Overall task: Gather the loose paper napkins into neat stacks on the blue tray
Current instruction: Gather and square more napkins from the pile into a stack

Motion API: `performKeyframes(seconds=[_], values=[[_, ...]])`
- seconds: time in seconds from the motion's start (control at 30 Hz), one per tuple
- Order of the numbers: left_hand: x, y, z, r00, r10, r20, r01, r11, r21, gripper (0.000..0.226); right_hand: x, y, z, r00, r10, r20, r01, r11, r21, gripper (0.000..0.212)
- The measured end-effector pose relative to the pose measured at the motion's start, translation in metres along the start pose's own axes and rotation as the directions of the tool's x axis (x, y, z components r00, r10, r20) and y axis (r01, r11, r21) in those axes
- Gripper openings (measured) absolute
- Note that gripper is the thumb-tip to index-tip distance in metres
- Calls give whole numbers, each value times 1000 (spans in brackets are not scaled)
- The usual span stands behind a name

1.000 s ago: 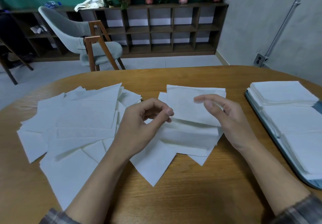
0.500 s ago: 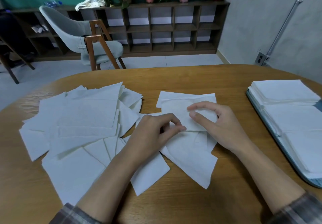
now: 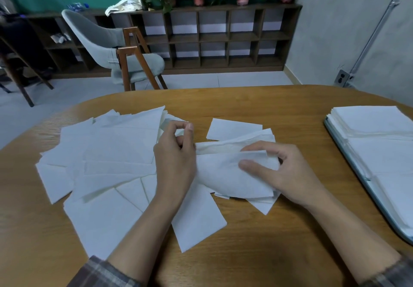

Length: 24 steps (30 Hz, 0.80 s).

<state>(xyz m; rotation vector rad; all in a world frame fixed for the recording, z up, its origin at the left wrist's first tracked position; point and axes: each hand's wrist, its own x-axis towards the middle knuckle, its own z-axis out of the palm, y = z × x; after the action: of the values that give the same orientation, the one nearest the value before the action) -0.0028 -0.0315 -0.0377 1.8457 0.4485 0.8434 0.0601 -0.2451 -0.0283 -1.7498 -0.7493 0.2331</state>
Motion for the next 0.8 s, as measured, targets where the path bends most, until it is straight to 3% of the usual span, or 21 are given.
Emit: performKeyframes(seconds=[0.17, 0.27, 0.4, 0.67, 0.8], values=[[-4, 11, -3, 973, 94, 212, -84, 995, -55, 36, 2, 0, -5, 990, 58, -128, -40, 989, 143, 12], [-8, 17, -3, 944, 129, 304, -104, 990, -99, 22, 3, 0, -8, 978, 122, -171, -90, 979, 184, 11], [-8, 15, -1, 932, 108, 345, -64, 989, -136, 39, 4, -1, -6, 975, 145, -168, -112, 975, 193, 17], [-12, 14, 6, 948, 19, 316, 46, 980, -195, 28, 4, 1, -3, 990, 89, -110, -60, 968, 244, 43], [-13, 14, 7, 942, 13, 336, 49, 984, -173, 29, 4, 2, -3, 992, 52, -113, -30, 982, 186, 45]])
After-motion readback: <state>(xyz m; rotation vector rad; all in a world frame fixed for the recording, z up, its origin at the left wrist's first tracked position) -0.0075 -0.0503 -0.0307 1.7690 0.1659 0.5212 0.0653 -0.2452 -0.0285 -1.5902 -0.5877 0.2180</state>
